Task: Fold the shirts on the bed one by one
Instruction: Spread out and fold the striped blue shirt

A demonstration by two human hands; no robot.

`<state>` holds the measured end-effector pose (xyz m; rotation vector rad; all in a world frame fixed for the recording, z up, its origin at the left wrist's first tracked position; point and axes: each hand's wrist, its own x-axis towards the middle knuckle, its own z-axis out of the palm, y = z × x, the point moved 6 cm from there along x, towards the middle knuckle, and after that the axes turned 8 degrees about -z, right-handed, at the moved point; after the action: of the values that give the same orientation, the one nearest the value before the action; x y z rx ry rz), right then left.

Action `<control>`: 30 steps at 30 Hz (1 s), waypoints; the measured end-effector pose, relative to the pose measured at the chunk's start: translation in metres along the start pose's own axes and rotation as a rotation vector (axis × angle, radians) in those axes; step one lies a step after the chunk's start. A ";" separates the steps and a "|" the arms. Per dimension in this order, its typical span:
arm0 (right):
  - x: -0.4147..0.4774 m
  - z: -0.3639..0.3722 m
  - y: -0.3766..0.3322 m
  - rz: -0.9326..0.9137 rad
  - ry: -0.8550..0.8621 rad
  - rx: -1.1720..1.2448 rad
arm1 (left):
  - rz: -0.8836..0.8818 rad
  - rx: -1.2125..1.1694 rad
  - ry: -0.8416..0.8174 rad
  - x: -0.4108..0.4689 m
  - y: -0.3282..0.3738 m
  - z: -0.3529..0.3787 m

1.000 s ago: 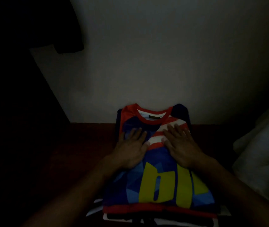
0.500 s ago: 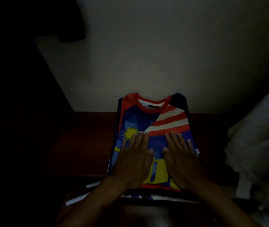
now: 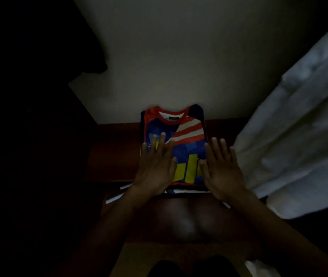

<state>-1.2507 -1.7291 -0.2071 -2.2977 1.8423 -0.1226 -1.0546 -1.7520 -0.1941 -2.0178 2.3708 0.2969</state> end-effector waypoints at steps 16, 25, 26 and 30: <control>-0.268 -0.279 -0.040 0.412 0.278 -0.039 | 0.478 -0.005 0.148 -0.185 0.175 -0.262; -0.535 -0.291 -0.098 1.063 0.359 -0.080 | 1.129 -0.015 0.097 -0.360 0.296 -0.274; -0.571 -0.289 -0.109 1.158 0.378 -0.087 | 1.204 -0.002 0.086 -0.387 0.311 -0.272; -0.708 -0.273 -0.176 1.540 0.413 -0.101 | 1.532 0.065 0.021 -0.516 0.362 -0.252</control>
<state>-1.2902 -1.0300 0.1354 -0.3524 3.2208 -0.2519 -1.2948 -1.2324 0.1711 0.1945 3.2301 0.1454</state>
